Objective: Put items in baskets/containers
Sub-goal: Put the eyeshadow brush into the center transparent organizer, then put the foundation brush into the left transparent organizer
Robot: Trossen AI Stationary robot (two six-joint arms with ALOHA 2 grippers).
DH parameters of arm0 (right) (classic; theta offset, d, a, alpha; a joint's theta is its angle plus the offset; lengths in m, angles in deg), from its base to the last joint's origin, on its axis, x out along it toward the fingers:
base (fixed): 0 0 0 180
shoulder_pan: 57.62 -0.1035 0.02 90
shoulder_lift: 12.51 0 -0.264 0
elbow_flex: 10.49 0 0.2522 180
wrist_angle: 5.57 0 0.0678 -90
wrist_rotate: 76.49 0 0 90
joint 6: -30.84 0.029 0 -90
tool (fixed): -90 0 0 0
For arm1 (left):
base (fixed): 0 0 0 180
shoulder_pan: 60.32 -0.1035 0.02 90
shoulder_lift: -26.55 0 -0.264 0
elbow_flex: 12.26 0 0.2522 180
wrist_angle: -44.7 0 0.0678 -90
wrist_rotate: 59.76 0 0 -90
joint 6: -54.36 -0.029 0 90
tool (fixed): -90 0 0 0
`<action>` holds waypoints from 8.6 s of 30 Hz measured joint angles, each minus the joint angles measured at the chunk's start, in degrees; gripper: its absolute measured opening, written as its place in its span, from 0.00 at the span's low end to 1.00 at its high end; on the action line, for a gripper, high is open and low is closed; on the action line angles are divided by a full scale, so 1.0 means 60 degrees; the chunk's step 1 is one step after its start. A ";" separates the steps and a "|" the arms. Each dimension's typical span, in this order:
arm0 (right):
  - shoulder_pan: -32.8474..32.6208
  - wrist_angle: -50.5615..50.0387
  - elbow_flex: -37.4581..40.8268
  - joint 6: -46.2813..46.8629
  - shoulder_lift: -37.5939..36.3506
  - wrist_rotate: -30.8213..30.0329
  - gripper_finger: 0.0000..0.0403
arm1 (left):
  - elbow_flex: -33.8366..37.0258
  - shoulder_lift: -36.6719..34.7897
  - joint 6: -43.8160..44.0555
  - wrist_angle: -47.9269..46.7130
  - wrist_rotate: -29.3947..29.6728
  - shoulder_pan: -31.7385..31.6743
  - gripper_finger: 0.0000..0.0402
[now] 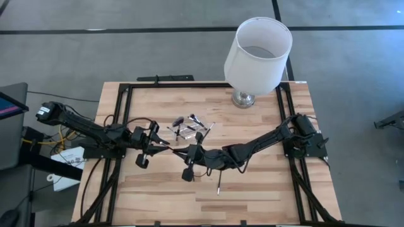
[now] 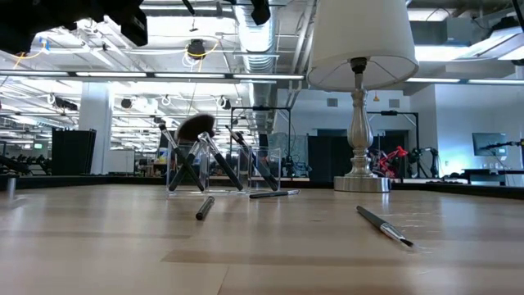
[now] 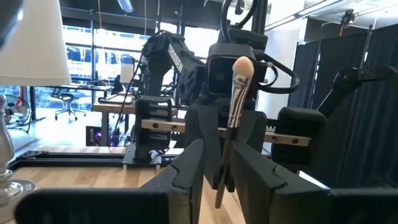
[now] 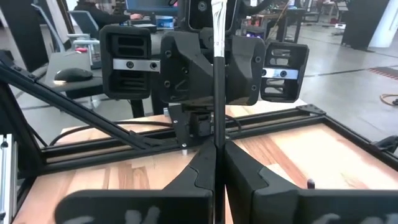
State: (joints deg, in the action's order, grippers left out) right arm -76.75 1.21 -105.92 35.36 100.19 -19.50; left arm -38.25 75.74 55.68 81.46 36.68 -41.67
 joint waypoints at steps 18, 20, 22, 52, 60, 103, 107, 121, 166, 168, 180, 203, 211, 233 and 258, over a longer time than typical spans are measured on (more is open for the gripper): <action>0.0022 -0.0063 0.0007 0.0011 0.0022 0.0006 0.02 | -0.0007 -0.0004 -0.0251 0.0092 -0.0138 0.0000 0.28; 0.0022 -0.0070 0.0007 0.0011 0.0022 0.0009 0.02 | -0.0007 -0.0004 -0.0251 0.0091 -0.0118 0.0000 0.30; 0.0022 -0.0064 0.0007 0.0011 0.0022 0.0006 0.02 | -0.0007 -0.0004 -0.0253 0.0096 -0.0030 0.0000 0.30; -0.0025 -0.2412 0.0007 0.0047 -0.0330 -0.1010 0.24 | -0.0005 0.0038 -0.0430 0.0244 0.0978 -0.0029 0.03; -0.0189 -0.6528 0.0000 0.2767 -0.1483 -0.2077 0.37 | -0.0004 0.1344 -0.0378 -0.0067 0.1685 -0.1516 0.03; -0.1966 -0.9029 0.2088 1.3793 -0.1694 0.0495 0.41 | -0.0004 0.1548 -0.0321 0.0393 0.1096 -0.2008 0.24; -0.2107 -0.8720 0.2409 1.4447 -0.1694 0.1217 0.41 | -0.0004 0.1636 -0.0323 0.0355 0.1090 -0.1921 0.24; -0.0839 -0.8227 0.1188 1.0836 0.0123 0.2019 0.41 | -0.0004 0.1666 -0.0321 0.0533 0.0874 -0.1926 0.24; 0.3924 -1.0478 0.0004 -0.0913 0.0772 0.2587 0.25 | 0.0029 0.1880 0.0098 0.0001 -0.0175 -0.1672 0.24; 0.4025 -1.0440 0.0012 -0.0938 0.0880 0.2971 0.26 | 0.0062 0.1847 0.0098 -0.0034 -0.0153 -0.1676 0.24; 0.4401 -1.0191 0.0007 -0.2560 0.0984 0.3364 0.42 | 0.0075 0.1861 0.0076 -0.0028 -0.0157 -0.1676 0.24; 0.4754 -1.0048 0.0011 -0.4629 0.0896 0.5460 0.46 | 0.0073 0.1865 -0.0223 -0.0028 -0.0153 -0.1679 0.24; 0.5119 -0.9530 0.0008 -0.5177 0.0947 0.5191 0.46 | 0.0073 0.1865 -0.0229 -0.0024 -0.0153 -0.1679 0.24; 0.5176 -1.0851 -0.0033 -0.3774 0.1263 0.5974 0.13 | 0.0073 0.1865 -0.0213 -0.0091 -0.0153 -0.1679 0.24; 0.2102 -1.1382 0.0040 0.0932 0.1293 0.3641 0.09 | 0.0073 0.1865 0.0536 -0.0130 -0.0503 -0.1679 0.24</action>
State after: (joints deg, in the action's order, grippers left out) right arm -64.14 -67.08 -105.68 40.95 107.95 2.35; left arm -37.81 86.93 58.90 80.68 33.66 -51.74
